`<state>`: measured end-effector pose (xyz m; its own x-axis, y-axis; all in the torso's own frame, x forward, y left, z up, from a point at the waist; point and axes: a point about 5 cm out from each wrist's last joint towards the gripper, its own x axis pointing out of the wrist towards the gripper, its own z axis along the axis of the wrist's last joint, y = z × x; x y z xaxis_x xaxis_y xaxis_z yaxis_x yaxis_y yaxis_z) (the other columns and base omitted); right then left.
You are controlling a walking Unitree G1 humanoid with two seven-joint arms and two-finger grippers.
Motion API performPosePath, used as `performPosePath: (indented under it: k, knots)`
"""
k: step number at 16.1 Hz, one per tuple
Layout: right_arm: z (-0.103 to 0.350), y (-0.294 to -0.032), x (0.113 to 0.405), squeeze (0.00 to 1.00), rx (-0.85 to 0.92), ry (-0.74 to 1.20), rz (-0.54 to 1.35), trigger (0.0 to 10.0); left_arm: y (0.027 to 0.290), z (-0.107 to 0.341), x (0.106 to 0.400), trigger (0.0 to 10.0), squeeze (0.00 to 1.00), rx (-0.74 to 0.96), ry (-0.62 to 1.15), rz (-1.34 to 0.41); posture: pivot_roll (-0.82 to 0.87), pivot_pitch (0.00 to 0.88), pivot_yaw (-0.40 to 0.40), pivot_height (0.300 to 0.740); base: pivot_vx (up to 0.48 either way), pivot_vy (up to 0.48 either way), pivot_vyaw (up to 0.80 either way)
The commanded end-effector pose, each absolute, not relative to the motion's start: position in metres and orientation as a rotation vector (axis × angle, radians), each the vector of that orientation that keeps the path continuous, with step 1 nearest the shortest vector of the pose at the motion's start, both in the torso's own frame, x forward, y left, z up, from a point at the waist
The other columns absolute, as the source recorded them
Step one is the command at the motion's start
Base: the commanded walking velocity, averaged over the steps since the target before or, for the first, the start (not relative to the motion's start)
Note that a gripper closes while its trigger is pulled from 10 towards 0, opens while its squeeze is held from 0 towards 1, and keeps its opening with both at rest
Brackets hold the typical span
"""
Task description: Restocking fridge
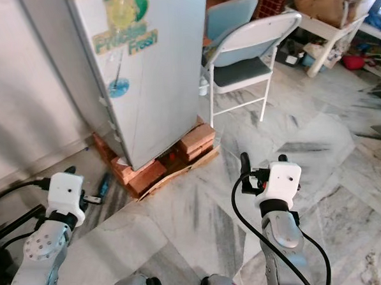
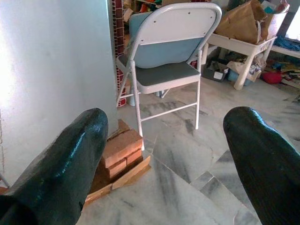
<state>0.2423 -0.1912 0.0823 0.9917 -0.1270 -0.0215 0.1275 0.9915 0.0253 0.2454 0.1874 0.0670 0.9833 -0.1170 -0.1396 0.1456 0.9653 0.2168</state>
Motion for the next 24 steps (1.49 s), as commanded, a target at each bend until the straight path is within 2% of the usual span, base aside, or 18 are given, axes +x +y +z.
performPosePath:
  k: [1, 4, 12, 19, 24]
  knots:
    - [0.080, -0.193, 0.241, 0.00, 0.022, 0.035, -0.127, 10.0, 0.184, 0.067, 0.244, 10.0, 0.00, 0.220, 0.129, -0.141, 0.07, 0.092, -0.019, 0.740, 0.000, 0.341, 0.00]
    - [0.081, -0.192, 0.244, 0.00, 0.018, 0.032, -0.126, 10.0, 0.183, 0.067, 0.245, 10.0, 0.00, 0.223, 0.126, -0.149, 0.07, 0.094, -0.024, 0.740, 0.000, 0.447, -0.22]
    - [0.083, -0.189, 0.245, 0.00, 0.013, 0.022, -0.106, 10.0, 0.175, 0.072, 0.248, 10.0, 0.00, 0.216, 0.082, -0.190, 0.07, 0.101, -0.028, 0.740, 0.000, 0.461, -0.80]
    - [0.083, -0.186, 0.245, 0.00, 0.008, 0.024, -0.092, 10.0, 0.178, 0.070, 0.246, 10.0, 0.00, 0.216, 0.086, -0.176, 0.07, 0.108, -0.036, 0.740, 0.000, 0.438, -0.80]
    - [0.084, -0.184, 0.247, 0.00, 0.001, 0.017, -0.078, 10.0, 0.173, 0.071, 0.249, 10.0, 0.00, 0.195, 0.072, -0.182, 0.06, 0.109, -0.036, 0.740, 0.298, 0.373, -0.71]
